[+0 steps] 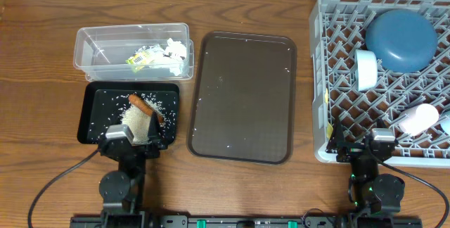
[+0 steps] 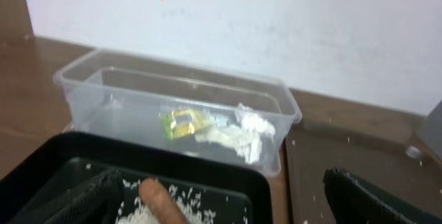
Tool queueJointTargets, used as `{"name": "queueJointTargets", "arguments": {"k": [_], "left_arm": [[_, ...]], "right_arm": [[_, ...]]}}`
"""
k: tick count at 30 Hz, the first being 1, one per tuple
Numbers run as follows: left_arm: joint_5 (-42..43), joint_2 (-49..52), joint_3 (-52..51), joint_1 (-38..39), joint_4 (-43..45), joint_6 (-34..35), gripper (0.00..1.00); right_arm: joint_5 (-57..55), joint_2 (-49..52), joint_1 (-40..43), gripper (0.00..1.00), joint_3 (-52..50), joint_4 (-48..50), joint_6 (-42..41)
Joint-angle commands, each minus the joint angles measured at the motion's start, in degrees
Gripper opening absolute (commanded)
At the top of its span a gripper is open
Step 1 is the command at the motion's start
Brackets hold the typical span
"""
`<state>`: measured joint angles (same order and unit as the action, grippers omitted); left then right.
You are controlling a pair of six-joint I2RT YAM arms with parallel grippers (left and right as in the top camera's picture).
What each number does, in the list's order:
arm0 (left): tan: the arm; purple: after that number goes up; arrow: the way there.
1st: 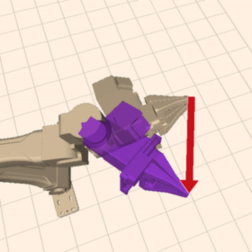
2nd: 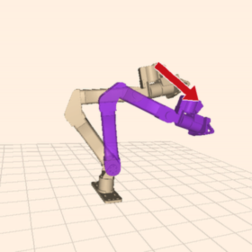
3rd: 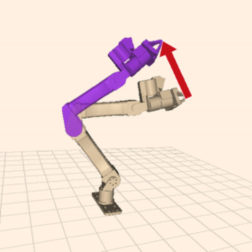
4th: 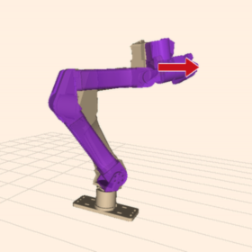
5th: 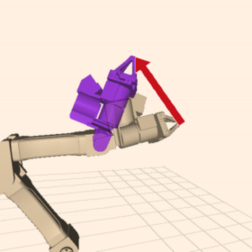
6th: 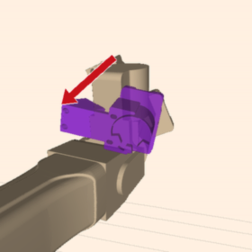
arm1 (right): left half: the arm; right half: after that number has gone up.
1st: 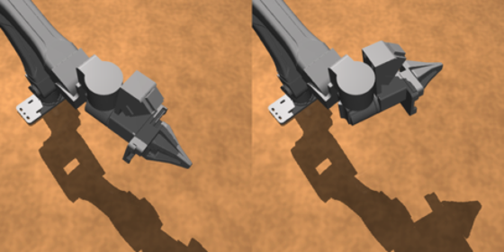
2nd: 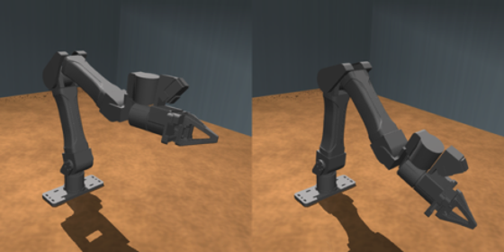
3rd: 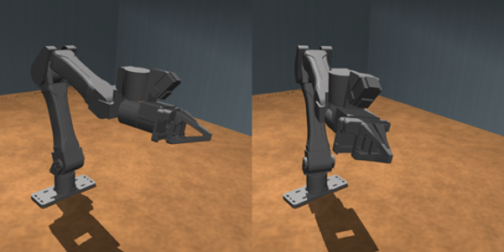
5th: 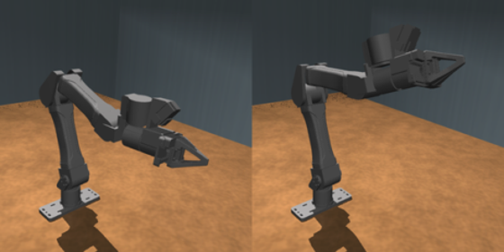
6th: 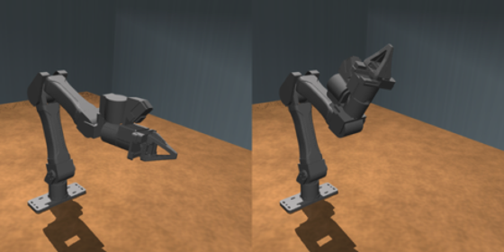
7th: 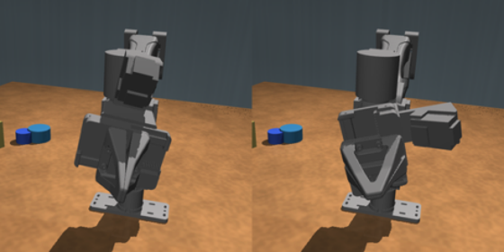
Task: Sort waste into correct bins and load items into the dishwasher rack
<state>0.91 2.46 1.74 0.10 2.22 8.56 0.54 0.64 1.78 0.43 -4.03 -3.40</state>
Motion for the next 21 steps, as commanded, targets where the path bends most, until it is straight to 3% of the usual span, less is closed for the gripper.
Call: {"name": "queueJointTargets", "arguments": {"k": [1, 5, 9, 21], "left_arm": [[-0.52, -2.16, -1.51, -0.20, 1.57, -2.19, 0.95], [-0.50, -2.36, -1.53, -0.20, 0.70, -4.70, 0.95], [-0.11, -2.34, -1.51, -0.17, -6.47, -4.44, 0.95], [-0.09, -2.23, -1.51, -0.20, -6.25, -4.46, 0.95]], "right_arm": [[-0.33, -0.35, -0.46, 0.99, -0.13, -0.24, 0.68], [-0.33, -0.35, -0.46, 0.99, -0.13, -0.24, 0.68], [-0.33, -0.35, -0.46, 0.99, -0.13, -0.24, 0.70], [-0.33, -0.35, -0.46, 0.99, -0.13, -0.24, 0.70]]}}
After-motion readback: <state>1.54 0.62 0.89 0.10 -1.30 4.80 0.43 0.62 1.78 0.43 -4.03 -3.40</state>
